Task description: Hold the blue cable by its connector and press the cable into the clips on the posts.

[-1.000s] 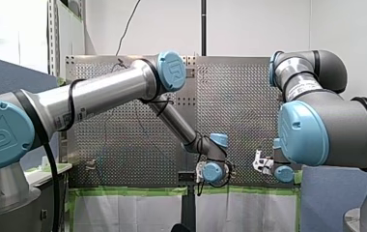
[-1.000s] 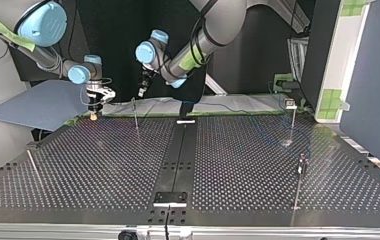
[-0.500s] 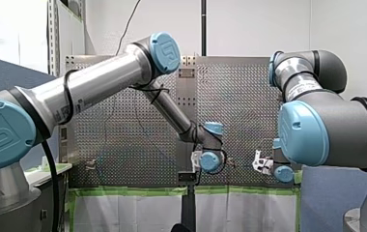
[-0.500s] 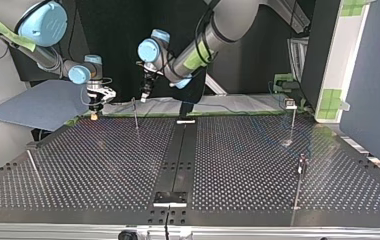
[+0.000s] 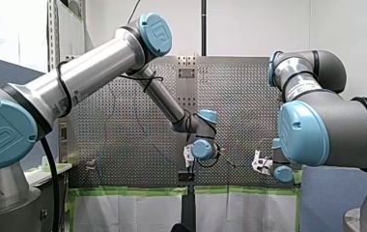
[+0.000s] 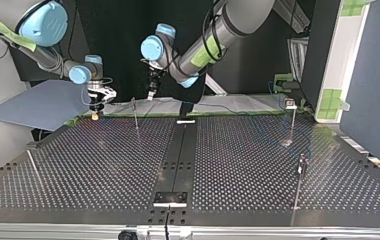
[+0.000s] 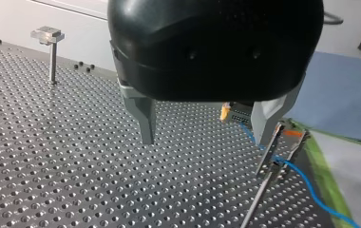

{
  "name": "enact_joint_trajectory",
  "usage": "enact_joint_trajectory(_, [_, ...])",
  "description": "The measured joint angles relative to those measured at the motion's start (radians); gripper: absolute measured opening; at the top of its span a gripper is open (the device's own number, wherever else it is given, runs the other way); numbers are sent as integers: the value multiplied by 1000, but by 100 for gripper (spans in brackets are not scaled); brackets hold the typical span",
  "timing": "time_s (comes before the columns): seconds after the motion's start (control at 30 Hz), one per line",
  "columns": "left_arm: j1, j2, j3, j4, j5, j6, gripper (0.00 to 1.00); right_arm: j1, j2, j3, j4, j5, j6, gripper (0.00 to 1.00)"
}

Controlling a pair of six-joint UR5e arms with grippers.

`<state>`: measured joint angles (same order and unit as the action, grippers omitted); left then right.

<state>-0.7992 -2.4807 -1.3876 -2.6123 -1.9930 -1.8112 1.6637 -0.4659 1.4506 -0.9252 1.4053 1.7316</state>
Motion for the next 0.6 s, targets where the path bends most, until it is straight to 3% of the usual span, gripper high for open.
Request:
enact_joint_trajectory(0.27, [-3,63,-63,-59,0,3,100,3,0,0,4,0,-2,0])
enact_joint_trajectory(0.6, [-3,144,-143,-77,0,-1,100,3,0,0,18,1,-5,0])
